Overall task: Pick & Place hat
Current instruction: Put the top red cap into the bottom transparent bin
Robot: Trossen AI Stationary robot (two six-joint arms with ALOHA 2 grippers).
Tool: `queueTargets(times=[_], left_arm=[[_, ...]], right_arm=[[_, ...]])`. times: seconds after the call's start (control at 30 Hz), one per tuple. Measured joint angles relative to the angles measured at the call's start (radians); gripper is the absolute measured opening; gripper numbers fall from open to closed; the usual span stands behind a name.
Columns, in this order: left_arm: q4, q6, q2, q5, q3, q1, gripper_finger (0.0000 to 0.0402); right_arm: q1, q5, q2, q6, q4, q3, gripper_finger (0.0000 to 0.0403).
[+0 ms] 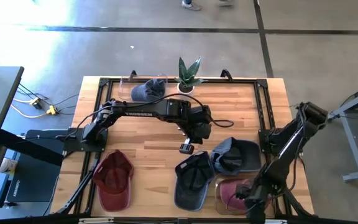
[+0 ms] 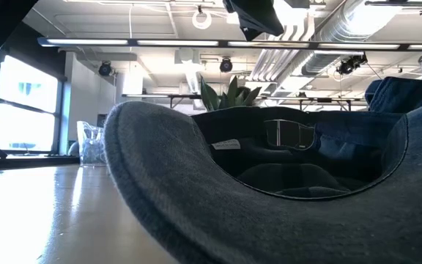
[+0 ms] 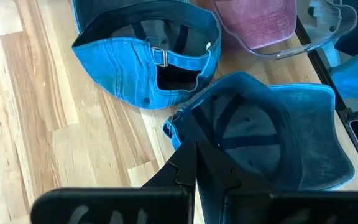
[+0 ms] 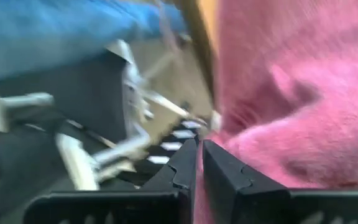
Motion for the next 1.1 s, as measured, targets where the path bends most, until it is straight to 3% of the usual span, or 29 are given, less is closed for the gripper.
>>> queueTargets(times=[0.17, 0.37, 0.57, 0.7, 0.8, 0.97, 1.1], left_arm=[[-0.006, 0.0, 0.0, -0.012, 0.0, 0.0, 0.0001], [-0.008, 0.0, 0.0, -0.029, 0.0, 0.0, 0.0001], [-0.019, 0.0, 0.0, -0.045, 0.0, 0.001, 0.0001], [-0.025, 0.002, 0.0, -0.045, 0.0, 0.001, 0.0001], [-0.03, 0.002, 0.0, -0.045, 0.0, 0.001, 0.0001], [-0.033, 0.002, -0.023, -0.049, -0.001, 0.0, 0.0001], [-0.042, 0.006, -0.033, -0.053, -0.003, 0.0, 0.0001]], right_arm=[[0.026, -0.032, 0.041, -0.007, -0.154, -0.011, 0.0009], [0.021, 0.124, 0.069, -0.044, -0.12, -0.011, 0.0009], [0.0, 0.012, 0.059, -0.083, -0.098, -0.012, 0.0003], [0.002, 0.0, 0.013, -0.097, 0.025, -0.008, 0.001], [-0.003, -0.001, -0.01, -0.022, 0.005, -0.01, 0.0005], [-0.023, 0.257, -0.054, 0.185, -0.09, -0.009, 0.0004], [-0.018, 0.303, -0.039, 0.258, -0.186, -0.01, 0.0002]])
